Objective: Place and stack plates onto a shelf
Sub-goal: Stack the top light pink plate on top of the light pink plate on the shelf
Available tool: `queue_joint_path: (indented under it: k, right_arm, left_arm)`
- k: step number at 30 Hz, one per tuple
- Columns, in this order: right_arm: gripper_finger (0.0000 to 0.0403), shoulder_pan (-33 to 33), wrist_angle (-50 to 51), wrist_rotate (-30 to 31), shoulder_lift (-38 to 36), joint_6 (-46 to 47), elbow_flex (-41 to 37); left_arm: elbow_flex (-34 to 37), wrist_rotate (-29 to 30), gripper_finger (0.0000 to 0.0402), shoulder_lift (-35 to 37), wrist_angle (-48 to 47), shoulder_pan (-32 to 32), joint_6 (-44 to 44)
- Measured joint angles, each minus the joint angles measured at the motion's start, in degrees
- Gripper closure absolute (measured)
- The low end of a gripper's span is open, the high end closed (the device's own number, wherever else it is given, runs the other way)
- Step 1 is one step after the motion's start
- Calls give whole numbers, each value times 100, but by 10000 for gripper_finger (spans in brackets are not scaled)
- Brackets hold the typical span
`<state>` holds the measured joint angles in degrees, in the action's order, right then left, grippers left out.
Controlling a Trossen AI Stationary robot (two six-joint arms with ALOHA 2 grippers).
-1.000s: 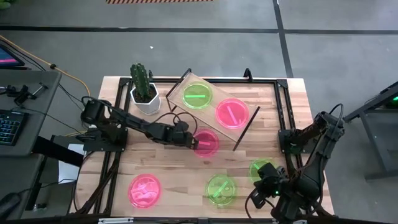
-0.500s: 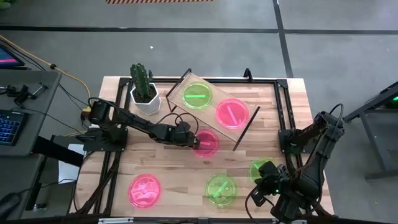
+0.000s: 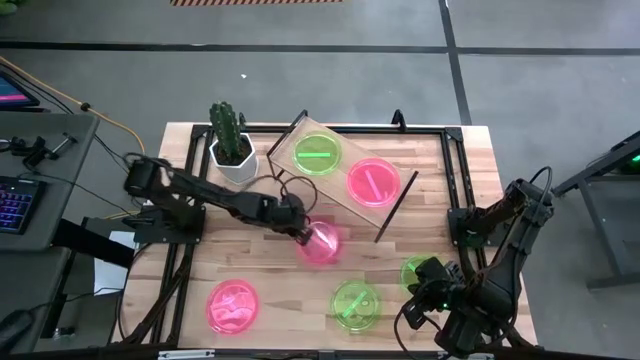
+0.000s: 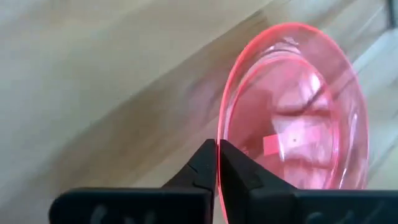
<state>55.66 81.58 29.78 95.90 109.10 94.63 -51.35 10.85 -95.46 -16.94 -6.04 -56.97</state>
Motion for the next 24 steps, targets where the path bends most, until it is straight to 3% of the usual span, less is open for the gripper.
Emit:
queue_joint_path:
  k: [3, 8, 12, 17, 24]
  right_arm:
    - [403, -1, 0, 17, 0, 0, 0]
    - [403, 0, 0, 26, 0, 37, -2]
    - [403, -15, 0, 44, 0, 50, -2]
    - [403, -17, 2, 243, 0, 52, -2]
    - [403, -93, 4, 470, 2, 28, -2]
  left_arm:
    - [-11, -259, 400, 641, -487, -17, 478]
    - [-20, -1416, 401, 1983, -1005, -20, 917]
    - [-443, -1520, 401, 2643, -1022, 27, 667]
    - [-1637, -875, 401, 2396, -904, 374, 1291]
    - [-3564, -647, 401, 837, -943, 1381, 2754]
